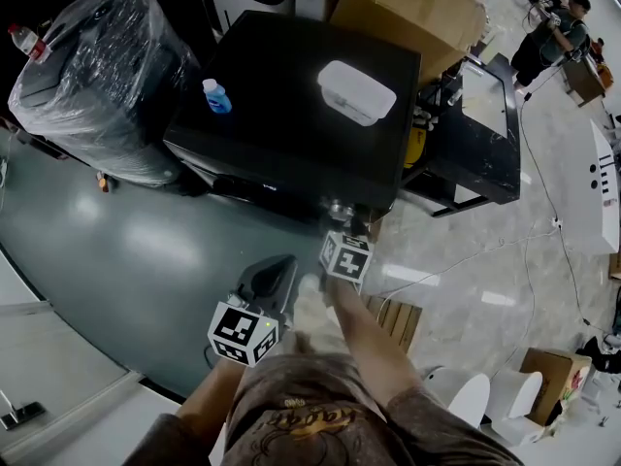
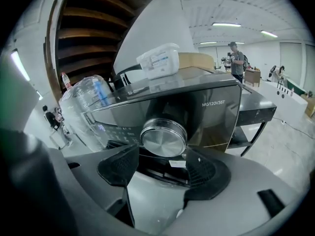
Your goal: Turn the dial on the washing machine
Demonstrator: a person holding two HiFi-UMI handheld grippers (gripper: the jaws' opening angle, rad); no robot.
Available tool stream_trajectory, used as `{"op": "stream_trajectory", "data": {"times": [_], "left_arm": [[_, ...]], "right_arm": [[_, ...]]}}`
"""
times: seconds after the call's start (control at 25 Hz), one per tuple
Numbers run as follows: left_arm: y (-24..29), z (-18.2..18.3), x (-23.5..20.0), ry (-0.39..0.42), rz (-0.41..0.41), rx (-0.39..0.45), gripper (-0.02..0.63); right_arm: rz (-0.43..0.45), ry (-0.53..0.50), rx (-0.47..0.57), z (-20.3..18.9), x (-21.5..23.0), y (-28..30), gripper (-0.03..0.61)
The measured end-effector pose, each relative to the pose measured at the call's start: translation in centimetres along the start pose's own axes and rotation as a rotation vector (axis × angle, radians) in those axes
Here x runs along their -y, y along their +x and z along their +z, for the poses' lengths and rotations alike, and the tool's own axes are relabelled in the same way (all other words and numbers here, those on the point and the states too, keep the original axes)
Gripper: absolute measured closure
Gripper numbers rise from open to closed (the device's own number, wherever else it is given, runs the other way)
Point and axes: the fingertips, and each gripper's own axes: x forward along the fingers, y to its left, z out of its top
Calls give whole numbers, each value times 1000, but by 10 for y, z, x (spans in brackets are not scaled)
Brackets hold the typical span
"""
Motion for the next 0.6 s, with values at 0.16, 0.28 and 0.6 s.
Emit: {"op": "stream_trajectory", "data": {"times": [0.16, 0.28, 0.6], "left_arm": [[0, 2, -1, 0, 4, 0, 614], [1, 1, -2, 0, 5, 0, 614], [4, 2, -2, 2, 2, -5, 614]], "right_arm": [[-12, 19, -6, 3, 2, 1, 304], [-3, 42, -18, 3, 2, 3, 305], [68, 159, -9, 3, 0, 4, 305]]}}
